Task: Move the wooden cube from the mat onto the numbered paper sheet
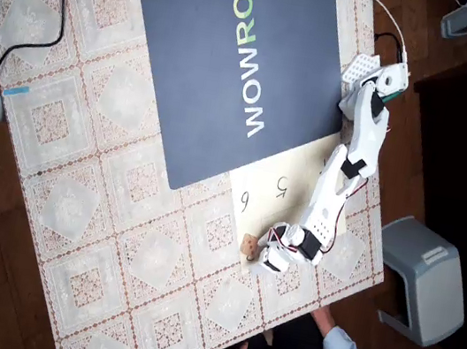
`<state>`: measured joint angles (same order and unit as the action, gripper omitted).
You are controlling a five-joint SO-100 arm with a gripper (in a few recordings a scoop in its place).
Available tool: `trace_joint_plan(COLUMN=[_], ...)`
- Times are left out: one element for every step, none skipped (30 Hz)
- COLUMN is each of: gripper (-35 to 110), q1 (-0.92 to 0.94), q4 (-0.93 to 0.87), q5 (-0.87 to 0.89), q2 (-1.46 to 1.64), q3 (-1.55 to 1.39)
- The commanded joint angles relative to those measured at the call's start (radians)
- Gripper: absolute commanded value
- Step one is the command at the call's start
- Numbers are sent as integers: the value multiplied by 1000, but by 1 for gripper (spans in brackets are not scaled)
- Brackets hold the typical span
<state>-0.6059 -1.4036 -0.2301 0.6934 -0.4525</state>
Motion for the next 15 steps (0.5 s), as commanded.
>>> trace_joint_plan(gripper=[21,21,19,16,15,15,15,15,15,15,16,16,16,16,16], q1=[-20,-18,-17,-17,-17,-12,0,17,40,66,95,124,155,187,222], q4=[3,18,34,54,74,95,121,156,189,212,235,262,290,316,337], q5=[-6,-12,-35,-64,-78,-78,-71,-63,-58,-57,-60,-67,-84,-100,-109], q2=[156,196,233,279,330,383,445,511,572,621,666,712,761,813,873], q3=[-97,-144,-193,-255,-322,-394,-469,-551,-624,-683,-739,-799,-870,-945,-1020])
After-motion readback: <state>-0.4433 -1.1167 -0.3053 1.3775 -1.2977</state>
